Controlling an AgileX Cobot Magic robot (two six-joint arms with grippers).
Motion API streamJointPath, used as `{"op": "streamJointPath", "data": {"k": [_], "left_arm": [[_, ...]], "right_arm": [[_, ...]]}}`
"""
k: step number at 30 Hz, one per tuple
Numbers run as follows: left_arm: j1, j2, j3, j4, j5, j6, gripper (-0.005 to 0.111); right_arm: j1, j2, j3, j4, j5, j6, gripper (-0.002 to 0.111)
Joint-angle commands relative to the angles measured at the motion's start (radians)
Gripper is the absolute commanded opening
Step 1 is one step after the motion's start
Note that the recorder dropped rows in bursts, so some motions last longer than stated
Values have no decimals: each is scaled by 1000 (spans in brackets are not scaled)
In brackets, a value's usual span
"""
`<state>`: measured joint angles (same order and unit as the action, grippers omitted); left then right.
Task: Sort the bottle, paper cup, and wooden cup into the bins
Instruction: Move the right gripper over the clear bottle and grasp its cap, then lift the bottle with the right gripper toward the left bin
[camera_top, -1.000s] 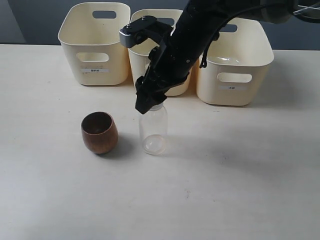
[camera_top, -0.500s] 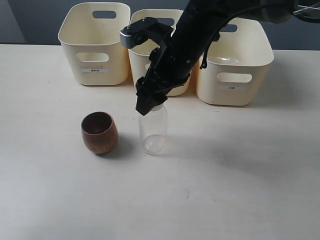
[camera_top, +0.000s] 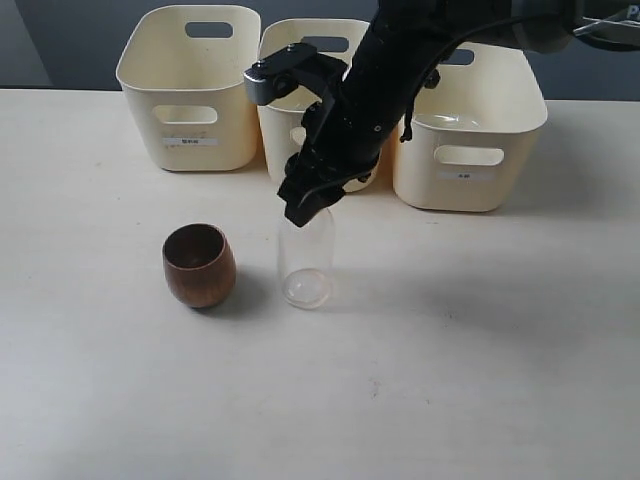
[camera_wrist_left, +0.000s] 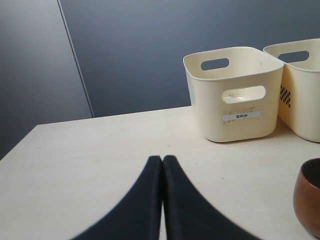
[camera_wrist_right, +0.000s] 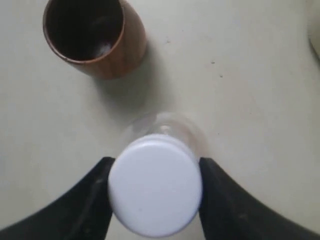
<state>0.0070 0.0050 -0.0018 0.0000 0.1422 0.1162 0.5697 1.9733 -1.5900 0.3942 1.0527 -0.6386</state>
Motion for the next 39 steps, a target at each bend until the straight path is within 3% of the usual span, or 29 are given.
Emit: {"op": "streamJointPath", "data": {"k": [1,14,28,39], "left_arm": [[0,-5,2,0,-7,-2,0],[0,-5,2,0,-7,-2,0],[0,-5,2,0,-7,-2,0],[0,-5,2,0,-7,-2,0]], "right_arm": [[-1,11,0,-9,13,-42,0],[-1,11,0,-9,5,-67,0],[2,-108,0,-29,-126,-74,-1],[113,-199,0,-32,-496,-108,-1]]}}
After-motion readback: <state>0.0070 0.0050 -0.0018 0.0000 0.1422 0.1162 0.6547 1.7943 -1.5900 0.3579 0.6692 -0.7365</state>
